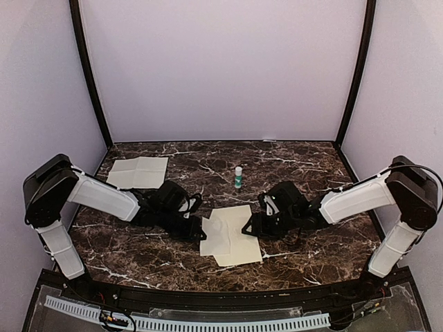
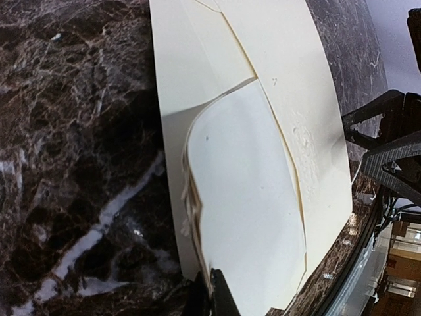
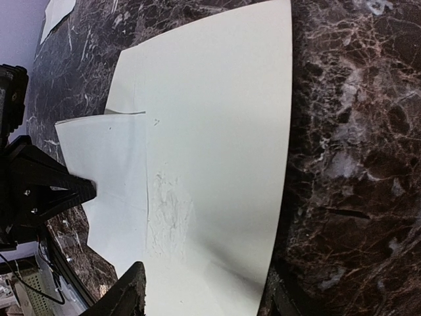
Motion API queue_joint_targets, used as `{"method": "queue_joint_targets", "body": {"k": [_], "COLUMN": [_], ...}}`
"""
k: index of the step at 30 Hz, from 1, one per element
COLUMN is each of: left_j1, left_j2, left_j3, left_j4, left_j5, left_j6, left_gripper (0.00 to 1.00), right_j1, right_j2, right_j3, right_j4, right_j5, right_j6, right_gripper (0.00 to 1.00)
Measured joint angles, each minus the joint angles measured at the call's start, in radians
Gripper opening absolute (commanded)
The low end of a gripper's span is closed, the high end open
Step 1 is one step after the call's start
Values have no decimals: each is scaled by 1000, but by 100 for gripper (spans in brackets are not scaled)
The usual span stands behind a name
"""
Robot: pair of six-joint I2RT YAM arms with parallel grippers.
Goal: Place the letter into the envelope and seal it
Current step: Place the letter in the envelope.
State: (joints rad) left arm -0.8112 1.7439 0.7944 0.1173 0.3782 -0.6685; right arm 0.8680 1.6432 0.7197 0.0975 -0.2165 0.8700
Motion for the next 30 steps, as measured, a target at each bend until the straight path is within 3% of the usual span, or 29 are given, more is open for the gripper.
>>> {"method": "queue_joint_targets", "body": {"k": [30], "left_j1": [0], "left_j2": [44], "left_j3": [9], "left_j4": [86], "left_j5": [69], "left_j6": [-66], "left_gripper": [0], "right_j1": [16], "right_j2": [60], "right_j3": [48], "right_j4": [32], "right_j5": [-22], "right_j6": [-1], "right_gripper": [57]}}
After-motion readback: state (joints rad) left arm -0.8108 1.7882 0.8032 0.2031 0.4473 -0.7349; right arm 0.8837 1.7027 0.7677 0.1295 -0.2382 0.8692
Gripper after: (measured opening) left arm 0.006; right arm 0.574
